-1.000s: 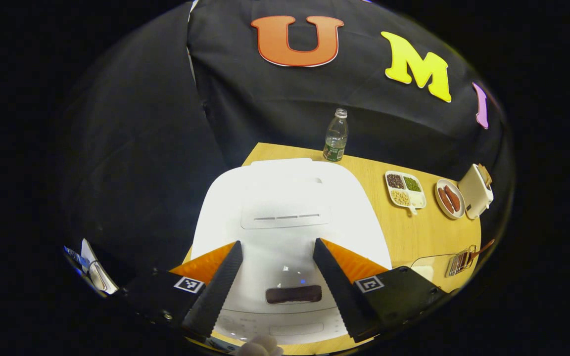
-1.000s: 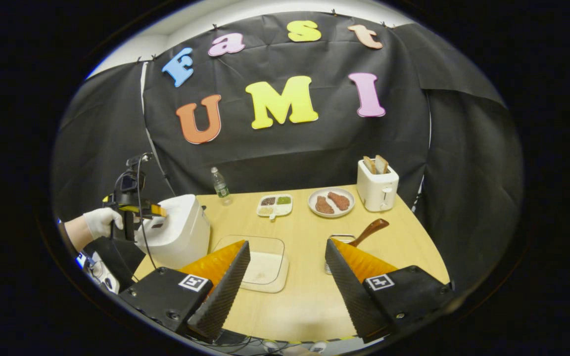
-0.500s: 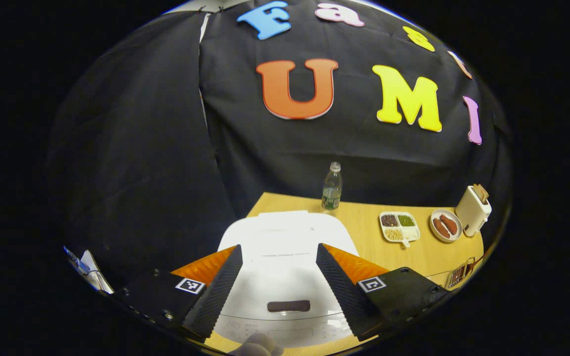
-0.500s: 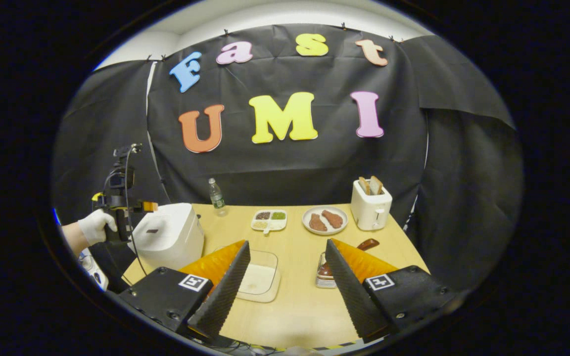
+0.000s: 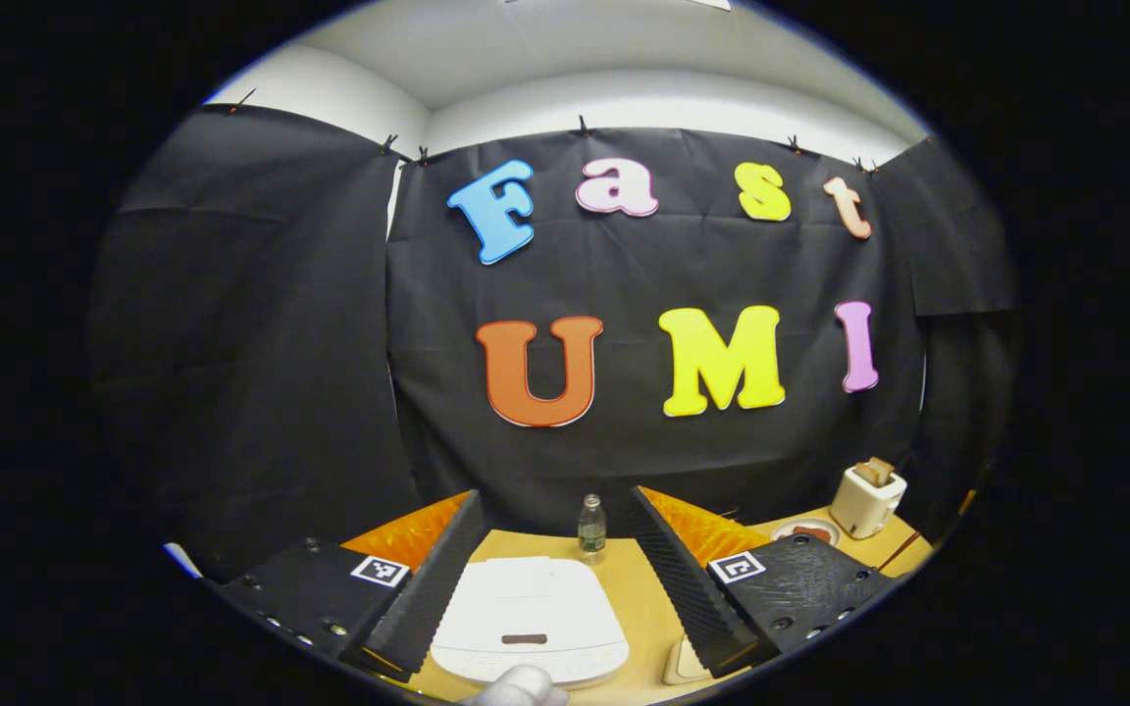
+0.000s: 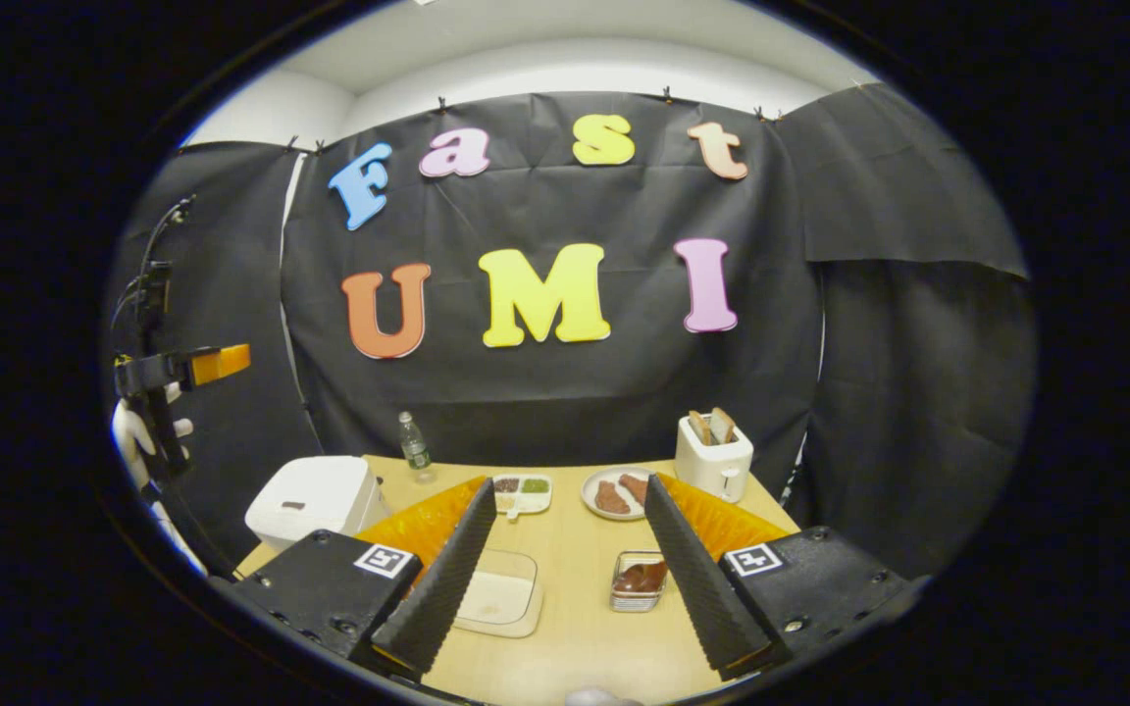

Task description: Close the left gripper, press the button to open the rice cooker; take a wooden spoon from the chopstick holder with the right hand, scoop a spoonful of rice and pour it into the rice cooker, then put the wooden spoon back into the chopstick holder.

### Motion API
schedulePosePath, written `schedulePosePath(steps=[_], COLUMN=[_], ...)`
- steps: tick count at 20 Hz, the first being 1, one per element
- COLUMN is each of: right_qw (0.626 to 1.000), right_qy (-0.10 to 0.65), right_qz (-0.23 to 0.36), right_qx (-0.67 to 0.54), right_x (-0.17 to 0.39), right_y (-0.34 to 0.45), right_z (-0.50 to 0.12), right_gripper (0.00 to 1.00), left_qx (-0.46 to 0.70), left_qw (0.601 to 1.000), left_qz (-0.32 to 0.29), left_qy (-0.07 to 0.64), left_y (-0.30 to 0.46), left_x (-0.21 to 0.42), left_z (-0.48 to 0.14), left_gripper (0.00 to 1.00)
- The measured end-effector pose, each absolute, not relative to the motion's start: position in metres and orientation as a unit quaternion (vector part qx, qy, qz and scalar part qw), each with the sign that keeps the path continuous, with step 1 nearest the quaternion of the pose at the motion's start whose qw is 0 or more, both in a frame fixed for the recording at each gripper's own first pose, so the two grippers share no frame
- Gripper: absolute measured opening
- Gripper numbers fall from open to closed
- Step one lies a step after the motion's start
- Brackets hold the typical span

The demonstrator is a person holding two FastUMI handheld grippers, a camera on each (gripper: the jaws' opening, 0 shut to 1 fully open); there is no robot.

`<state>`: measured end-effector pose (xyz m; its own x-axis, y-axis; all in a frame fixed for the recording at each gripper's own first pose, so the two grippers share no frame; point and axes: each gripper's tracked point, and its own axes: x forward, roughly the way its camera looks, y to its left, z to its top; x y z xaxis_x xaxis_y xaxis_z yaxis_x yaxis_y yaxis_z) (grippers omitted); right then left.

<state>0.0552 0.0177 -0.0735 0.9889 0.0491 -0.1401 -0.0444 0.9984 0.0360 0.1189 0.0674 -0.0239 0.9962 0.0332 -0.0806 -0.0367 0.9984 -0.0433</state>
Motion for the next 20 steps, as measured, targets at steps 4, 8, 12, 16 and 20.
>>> schedulePosePath(steps=[4, 8, 12, 16, 20], right_qw=[0.999, 1.000, 1.000, 1.000, 1.000], right_qy=[0.034, 0.009, -0.001, -0.019, -0.018], right_qz=[0.005, -0.002, -0.005, -0.008, -0.006], right_qx=[0.006, -0.004, -0.010, -0.008, -0.007], right_x=[0.048, 0.037, 0.026, 0.017, 0.012], right_y=[0.009, 0.007, 0.009, 0.009, 0.009], right_z=[-0.046, -0.026, -0.016, -0.004, -0.001], right_gripper=[1.00, 1.00, 0.98, 1.00, 1.00], left_qx=[-0.035, -0.018, -0.007, -0.022, -0.021], left_qw=[0.999, 1.000, 0.999, 0.999, 0.999], left_qz=[-0.007, -0.012, -0.030, -0.033, -0.030], left_qy=[0.020, 0.009, 0.009, 0.015, 0.013], left_y=[0.047, 0.045, 0.028, 0.025, 0.026], left_x=[0.068, 0.036, 0.011, 0.004, -0.001], left_z=[-0.006, 0.000, -0.002, -0.002, 0.001], left_gripper=[0.95, 0.95, 0.95, 0.95, 0.95])
